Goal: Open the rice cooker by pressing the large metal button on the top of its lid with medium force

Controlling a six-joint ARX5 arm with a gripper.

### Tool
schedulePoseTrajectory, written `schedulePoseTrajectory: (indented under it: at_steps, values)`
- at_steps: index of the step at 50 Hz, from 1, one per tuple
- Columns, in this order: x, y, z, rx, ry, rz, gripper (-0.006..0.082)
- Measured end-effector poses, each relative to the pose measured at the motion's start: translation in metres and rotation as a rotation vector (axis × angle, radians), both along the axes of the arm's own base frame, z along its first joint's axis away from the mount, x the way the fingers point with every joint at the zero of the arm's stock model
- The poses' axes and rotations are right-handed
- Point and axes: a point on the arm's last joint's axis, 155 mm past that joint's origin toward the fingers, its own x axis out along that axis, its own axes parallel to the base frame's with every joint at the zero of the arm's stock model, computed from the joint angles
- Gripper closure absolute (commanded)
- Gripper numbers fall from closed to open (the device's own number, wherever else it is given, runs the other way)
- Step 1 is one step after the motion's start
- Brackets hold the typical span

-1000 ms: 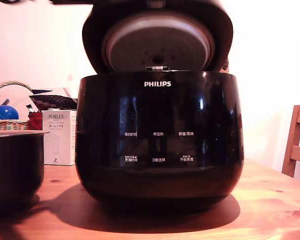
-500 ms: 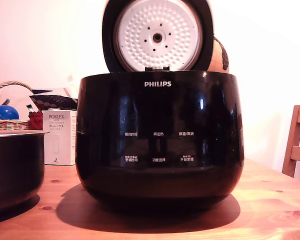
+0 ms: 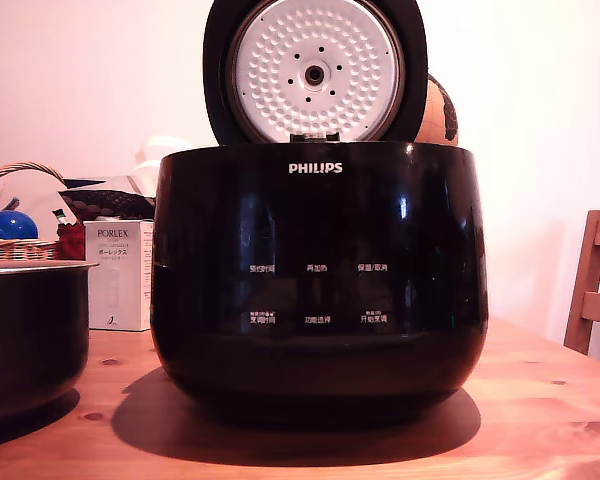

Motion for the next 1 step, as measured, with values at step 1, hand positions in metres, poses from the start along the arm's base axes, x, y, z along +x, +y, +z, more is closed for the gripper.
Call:
schedulePoseTrajectory:
  at_steps: [1]
  values:
    - [0.0001,0.0000,-0.0001,0.000,0.000,0.000,0.0790]
